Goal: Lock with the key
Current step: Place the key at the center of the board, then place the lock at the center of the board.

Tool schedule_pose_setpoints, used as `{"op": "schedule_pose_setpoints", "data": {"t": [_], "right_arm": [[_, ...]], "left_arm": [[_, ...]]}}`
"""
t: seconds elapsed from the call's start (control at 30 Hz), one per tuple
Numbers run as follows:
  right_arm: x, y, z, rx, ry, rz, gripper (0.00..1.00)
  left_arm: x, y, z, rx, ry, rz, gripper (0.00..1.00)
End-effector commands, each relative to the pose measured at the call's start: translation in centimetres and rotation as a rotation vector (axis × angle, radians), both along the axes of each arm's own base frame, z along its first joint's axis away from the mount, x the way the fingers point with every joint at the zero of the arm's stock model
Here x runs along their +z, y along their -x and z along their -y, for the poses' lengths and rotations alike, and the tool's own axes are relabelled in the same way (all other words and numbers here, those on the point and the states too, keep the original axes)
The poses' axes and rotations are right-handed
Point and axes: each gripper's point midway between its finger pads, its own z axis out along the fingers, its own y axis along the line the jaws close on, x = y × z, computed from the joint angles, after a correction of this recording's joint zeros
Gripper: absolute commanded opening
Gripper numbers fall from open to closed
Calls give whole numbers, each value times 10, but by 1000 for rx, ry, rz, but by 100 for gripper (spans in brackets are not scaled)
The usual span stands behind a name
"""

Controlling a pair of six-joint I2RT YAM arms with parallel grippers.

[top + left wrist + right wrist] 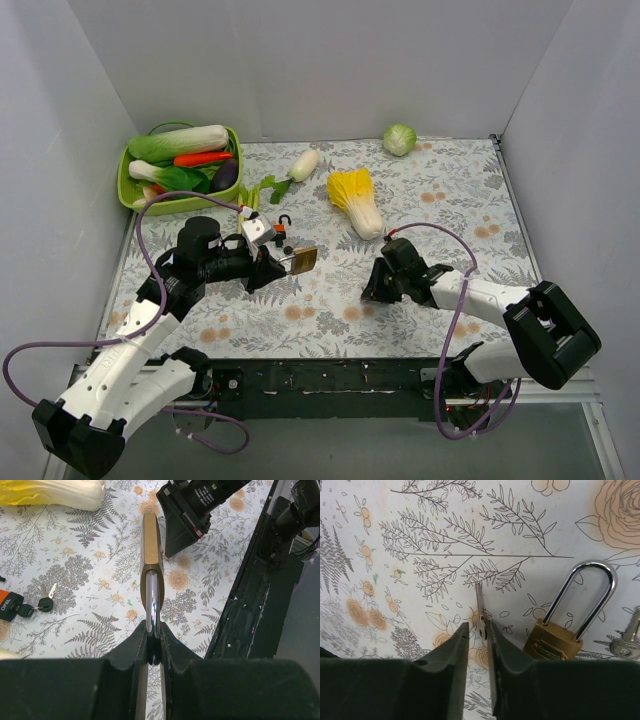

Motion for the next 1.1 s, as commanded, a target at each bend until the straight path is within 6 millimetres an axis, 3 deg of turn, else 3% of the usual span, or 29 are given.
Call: {"op": "schedule_pose_setpoints", "data": {"t": [0.0,0.1,0.27,0.37,0.4,0.47,0.5,0.6,0.7,0.73,0.8,0.93,1.07], "right_arm": [[13,-11,-4,-23,4,13,35],[20,-13,-7,-10,-5,18,49],[43,-16,-20,57,-53,60,55],[71,-24,-31,147,-82,140,68],[91,-33,-38,178,-99,196,77],[108,-35,-40,307,-67,284,83],[128,-43,-44,336,-63,346,85],[145,-50,-31,459,59,482,91],[176,-62,-20,592,172,710,96],[194,-58,-21,652,171,799,98],[209,-54,-21,870,250,995,98],[239,-10,-26,1157,192,1260,98],[241,15,-33,1242,101,1235,98]], "left_arm": [[27,0,4,-35,54,105,0],[28,1,4,-41,53,101,0],[28,1,7,-53,56,75,0],[26,4,10,-79,53,28,0],[30,5,12,-86,57,17,0],[23,13,16,-142,49,-66,0],[23,17,18,-166,52,-93,0],[22,24,24,-211,68,-209,0],[25,30,30,-257,91,-302,0],[26,31,32,-265,97,-326,0],[30,33,35,-283,112,-370,0],[29,27,41,-289,129,-440,0],[27,20,47,-258,147,-495,0]]}}
